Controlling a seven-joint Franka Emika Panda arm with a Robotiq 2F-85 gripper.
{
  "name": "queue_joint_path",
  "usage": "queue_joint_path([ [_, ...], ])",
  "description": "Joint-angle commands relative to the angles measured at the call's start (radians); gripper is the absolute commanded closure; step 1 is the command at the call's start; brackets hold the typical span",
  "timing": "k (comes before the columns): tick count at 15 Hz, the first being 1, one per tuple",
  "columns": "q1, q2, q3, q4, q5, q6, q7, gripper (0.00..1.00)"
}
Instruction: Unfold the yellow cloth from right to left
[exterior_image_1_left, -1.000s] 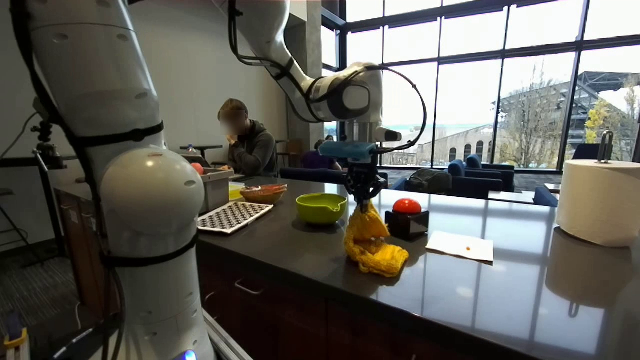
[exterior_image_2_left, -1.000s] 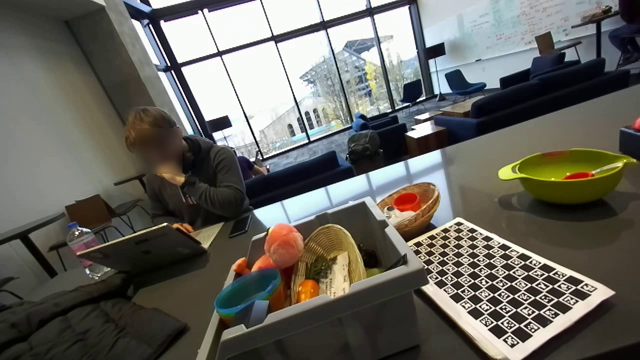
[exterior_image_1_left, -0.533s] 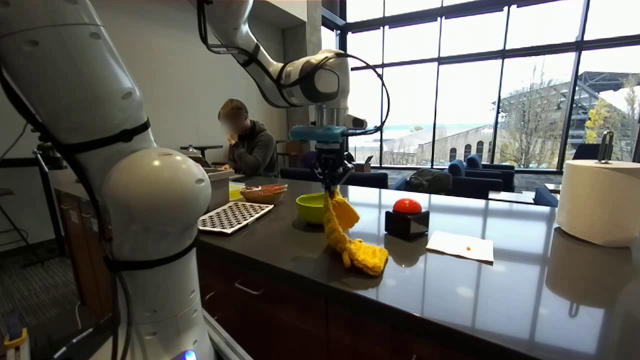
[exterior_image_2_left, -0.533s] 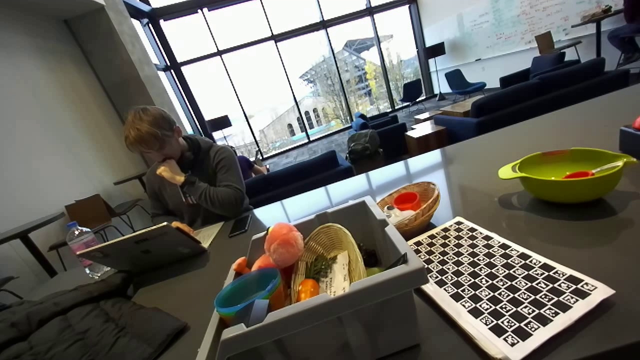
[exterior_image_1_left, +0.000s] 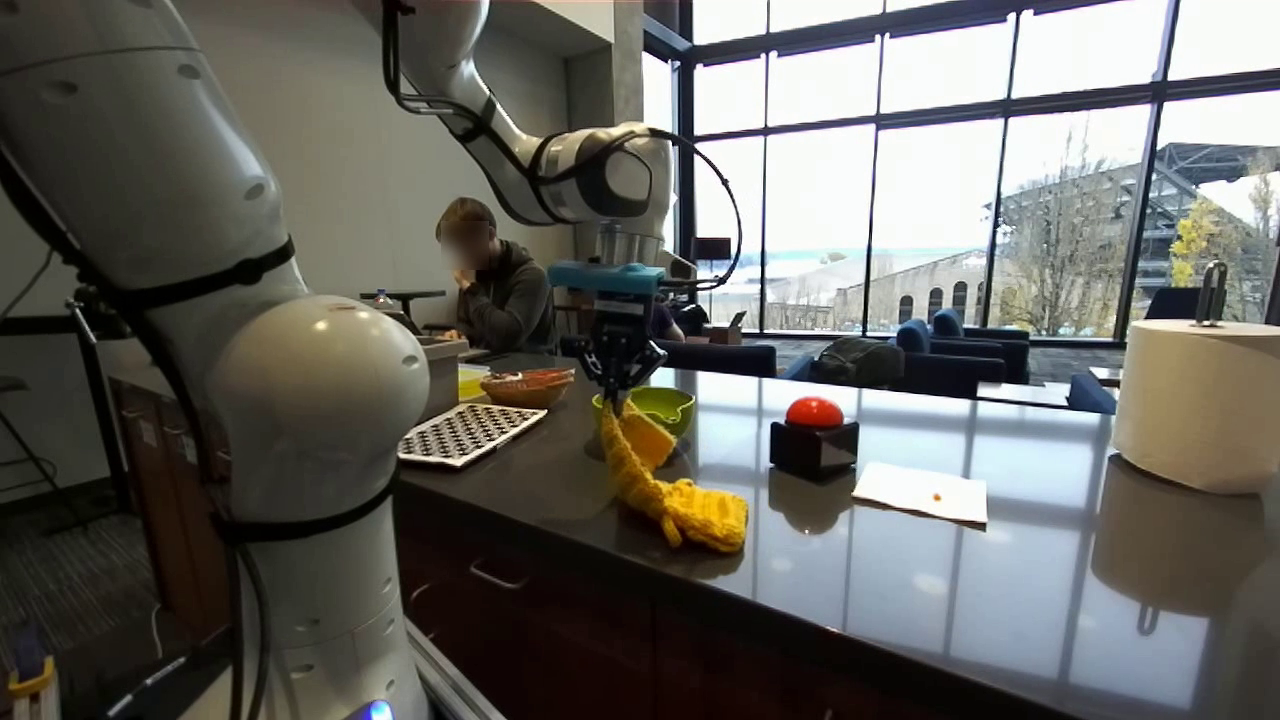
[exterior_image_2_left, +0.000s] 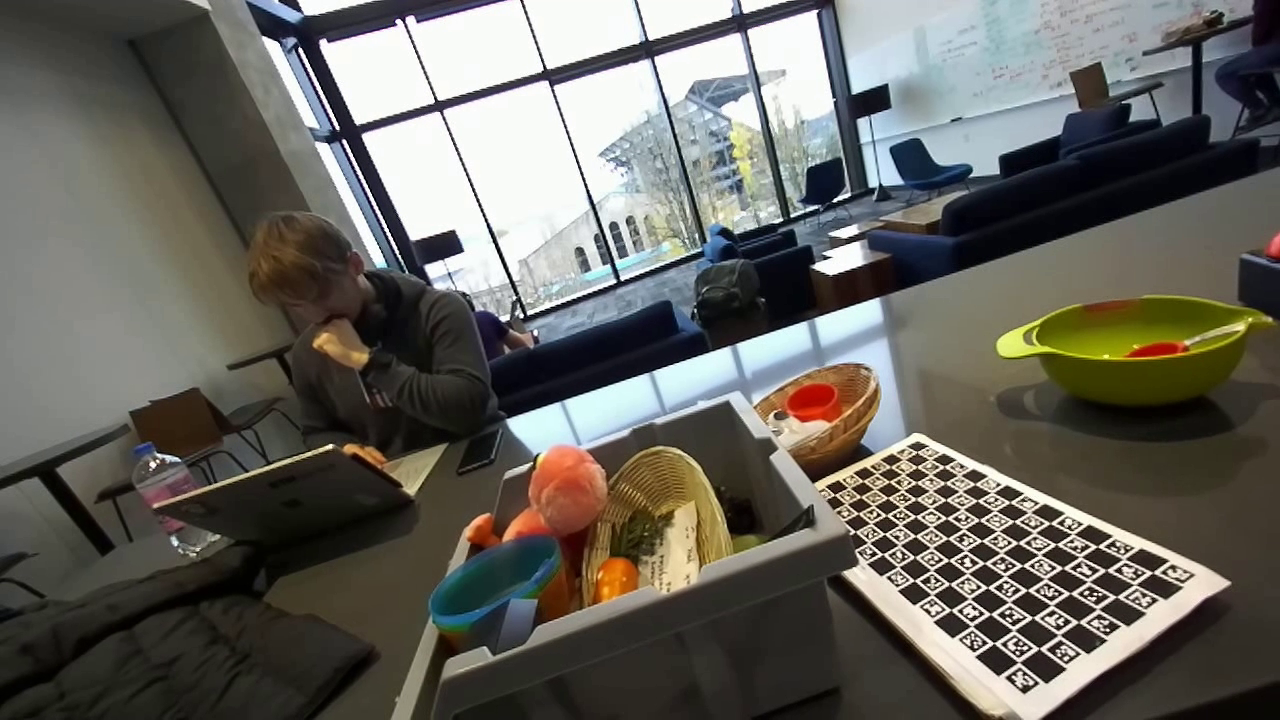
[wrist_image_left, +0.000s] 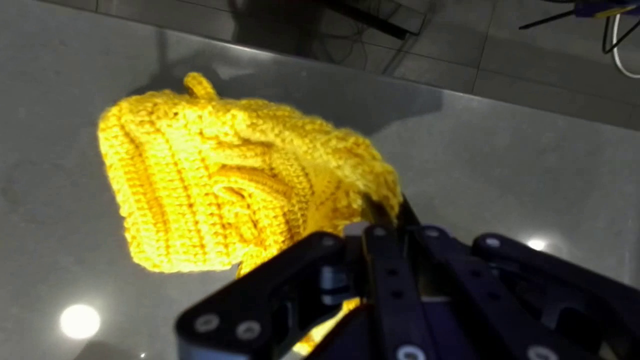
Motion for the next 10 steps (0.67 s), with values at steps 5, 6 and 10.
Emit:
queue_joint_path([
  [5,0.029,-0.003,0.015,0.010,-0.042,-0.255,-0.110,0.99],
  [6,0.032,0.002,0.013,0.012,-0.040,-0.268,-0.125,0.99],
  [10,0.019,0.024,-0.007,0.043,-0.015,-0.270,-0.137,0.99],
])
